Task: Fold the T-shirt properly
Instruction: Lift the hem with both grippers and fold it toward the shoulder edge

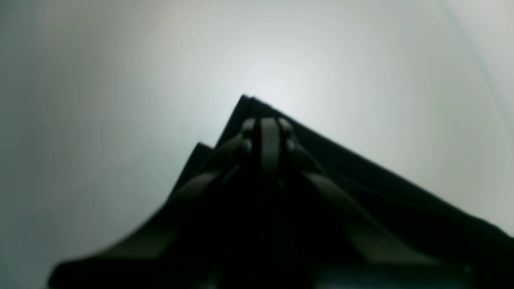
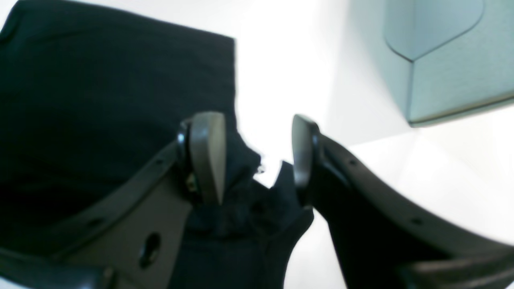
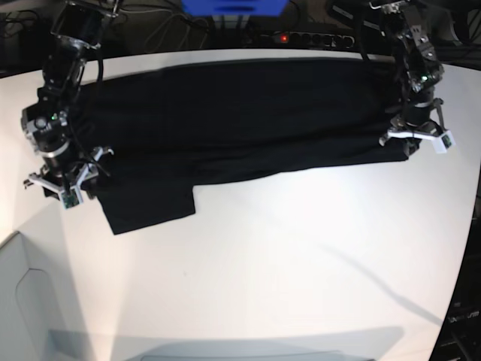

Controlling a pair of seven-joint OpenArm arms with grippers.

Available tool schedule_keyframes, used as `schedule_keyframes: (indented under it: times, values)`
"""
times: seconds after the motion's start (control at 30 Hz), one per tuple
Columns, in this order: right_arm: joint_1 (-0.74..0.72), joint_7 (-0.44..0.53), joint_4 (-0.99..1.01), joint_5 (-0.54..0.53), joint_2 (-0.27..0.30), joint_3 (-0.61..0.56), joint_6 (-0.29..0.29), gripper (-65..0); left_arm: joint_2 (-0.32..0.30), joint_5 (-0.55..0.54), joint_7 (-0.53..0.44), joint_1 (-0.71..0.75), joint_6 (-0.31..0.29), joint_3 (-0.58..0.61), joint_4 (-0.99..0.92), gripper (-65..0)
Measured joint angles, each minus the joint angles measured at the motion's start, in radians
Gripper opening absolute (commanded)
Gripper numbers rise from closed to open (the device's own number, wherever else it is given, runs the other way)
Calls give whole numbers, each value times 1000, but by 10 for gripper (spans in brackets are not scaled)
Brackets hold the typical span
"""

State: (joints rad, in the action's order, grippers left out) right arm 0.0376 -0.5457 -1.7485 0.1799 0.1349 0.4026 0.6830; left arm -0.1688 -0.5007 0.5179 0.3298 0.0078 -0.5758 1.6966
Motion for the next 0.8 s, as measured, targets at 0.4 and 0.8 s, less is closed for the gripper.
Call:
schedule_keyframes:
  times: [0.4,0.8]
  values:
    - [-241,-248,313,-2,34,-110,0,-303,0,3,-2,11,0,1,34,-650]
    - [-346,-225,551,-11,34,-113,-1,-306,0,4,-1,11,0,1,33,-650]
